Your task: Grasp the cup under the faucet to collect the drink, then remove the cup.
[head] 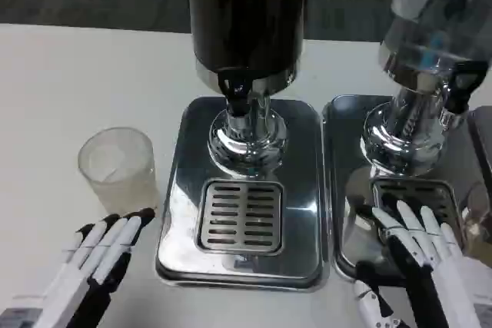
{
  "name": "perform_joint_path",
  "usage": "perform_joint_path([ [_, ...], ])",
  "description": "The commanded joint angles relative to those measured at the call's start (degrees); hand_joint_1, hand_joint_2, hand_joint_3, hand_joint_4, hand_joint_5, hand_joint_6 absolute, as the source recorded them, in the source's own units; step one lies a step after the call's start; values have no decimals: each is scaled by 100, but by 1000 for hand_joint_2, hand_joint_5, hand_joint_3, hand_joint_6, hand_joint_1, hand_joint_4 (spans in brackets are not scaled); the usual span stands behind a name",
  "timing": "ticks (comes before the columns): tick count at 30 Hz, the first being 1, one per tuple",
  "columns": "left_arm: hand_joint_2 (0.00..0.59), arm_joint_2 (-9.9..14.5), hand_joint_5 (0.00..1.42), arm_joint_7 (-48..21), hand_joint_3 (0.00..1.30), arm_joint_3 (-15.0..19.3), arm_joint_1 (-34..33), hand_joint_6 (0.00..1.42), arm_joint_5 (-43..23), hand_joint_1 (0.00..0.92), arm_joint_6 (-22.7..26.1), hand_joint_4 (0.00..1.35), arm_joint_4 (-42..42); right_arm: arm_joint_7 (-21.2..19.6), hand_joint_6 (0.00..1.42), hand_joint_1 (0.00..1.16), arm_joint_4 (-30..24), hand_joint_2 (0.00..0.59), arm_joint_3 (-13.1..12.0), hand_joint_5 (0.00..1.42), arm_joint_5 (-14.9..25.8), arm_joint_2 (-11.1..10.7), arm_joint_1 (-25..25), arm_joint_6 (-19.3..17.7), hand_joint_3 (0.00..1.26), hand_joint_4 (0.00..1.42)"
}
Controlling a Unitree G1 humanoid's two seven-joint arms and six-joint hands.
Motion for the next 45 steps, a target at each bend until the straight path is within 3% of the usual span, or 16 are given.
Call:
perform_joint_path([
  [1,93,-12,0,-78,0,-29,-49,0,-41,0,16,0,61,25,0,245,-17,502,-23,3,66,11,-18,-61,197,66],
  [17,94,10,0,30,0,137,-68,0,-378,0,-272,0,173,100,0,245,-50,502,15,14,68,145,-36,2,197,74],
  [25,97,-50,0,285,0,498,-247,27,-777,0,-856,0,502,87,0,245,-7,502,74,15,68,200,-3,-15,205,75],
  [32,94,-36,0,263,0,814,-555,52,-1117,0,-1008,0,889,101,0,245,77,502,150,15,98,210,-124,-36,218,86],
  [45,21,26,1,203,0,924,-1384,207,-1624,0,-1205,0,1859,158,0,244,197,502,79,22,319,72,-209,-124,227,95],
])
